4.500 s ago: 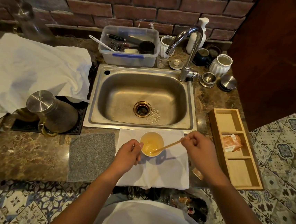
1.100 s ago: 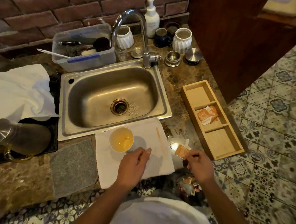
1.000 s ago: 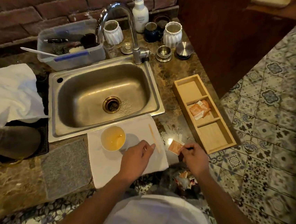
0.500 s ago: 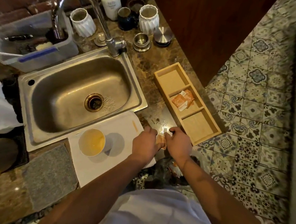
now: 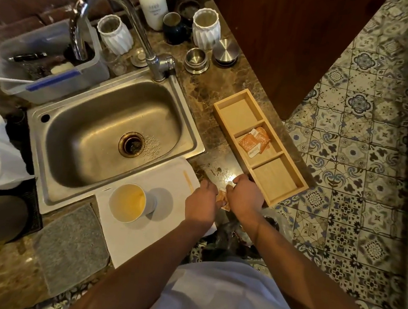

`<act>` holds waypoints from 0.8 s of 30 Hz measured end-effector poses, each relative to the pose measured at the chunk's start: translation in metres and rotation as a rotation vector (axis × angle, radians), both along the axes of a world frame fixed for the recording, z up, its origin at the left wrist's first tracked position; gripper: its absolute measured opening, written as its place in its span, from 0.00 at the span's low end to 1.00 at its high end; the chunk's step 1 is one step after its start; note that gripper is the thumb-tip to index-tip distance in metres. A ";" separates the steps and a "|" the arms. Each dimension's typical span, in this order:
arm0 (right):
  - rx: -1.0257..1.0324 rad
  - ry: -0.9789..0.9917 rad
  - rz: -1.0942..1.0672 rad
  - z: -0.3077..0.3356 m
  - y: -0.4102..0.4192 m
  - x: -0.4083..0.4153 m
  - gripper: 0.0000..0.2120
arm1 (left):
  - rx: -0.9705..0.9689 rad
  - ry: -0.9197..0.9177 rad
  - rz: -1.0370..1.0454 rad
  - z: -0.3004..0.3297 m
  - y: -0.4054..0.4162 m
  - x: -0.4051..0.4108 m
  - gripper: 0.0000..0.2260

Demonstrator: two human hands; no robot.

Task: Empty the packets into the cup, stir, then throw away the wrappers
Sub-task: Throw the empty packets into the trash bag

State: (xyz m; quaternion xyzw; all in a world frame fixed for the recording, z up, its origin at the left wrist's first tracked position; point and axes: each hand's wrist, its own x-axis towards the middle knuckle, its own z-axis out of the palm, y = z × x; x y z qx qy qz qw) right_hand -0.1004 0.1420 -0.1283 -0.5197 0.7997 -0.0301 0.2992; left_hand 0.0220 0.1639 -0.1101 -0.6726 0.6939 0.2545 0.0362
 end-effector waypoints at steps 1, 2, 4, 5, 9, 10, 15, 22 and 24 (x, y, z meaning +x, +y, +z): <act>0.001 0.009 0.011 0.001 -0.001 0.000 0.12 | 0.004 0.007 0.006 -0.001 0.000 0.000 0.15; 0.001 0.017 0.021 0.002 -0.002 0.000 0.12 | 0.008 0.015 0.012 -0.001 0.000 0.000 0.15; -0.003 0.037 0.040 0.004 -0.003 0.000 0.11 | 0.014 0.032 0.034 -0.002 0.001 0.000 0.13; -0.002 0.042 0.047 0.004 -0.003 0.001 0.10 | 0.015 0.043 0.052 -0.001 0.001 0.000 0.12; 0.034 0.052 0.082 0.007 -0.004 0.002 0.10 | 0.022 0.094 0.124 -0.001 0.005 -0.002 0.08; 0.045 0.053 0.084 0.008 -0.005 0.002 0.10 | 0.025 0.099 0.130 -0.002 0.005 -0.002 0.08; 0.057 0.031 0.067 0.015 -0.004 0.001 0.09 | 0.011 0.080 0.101 -0.002 0.007 -0.002 0.08; 0.033 -0.018 0.056 0.019 0.007 -0.005 0.12 | -0.001 0.094 0.086 0.008 0.010 0.007 0.08; -0.001 -0.039 0.023 0.024 0.007 -0.007 0.12 | -0.013 0.100 0.096 0.013 0.011 0.012 0.08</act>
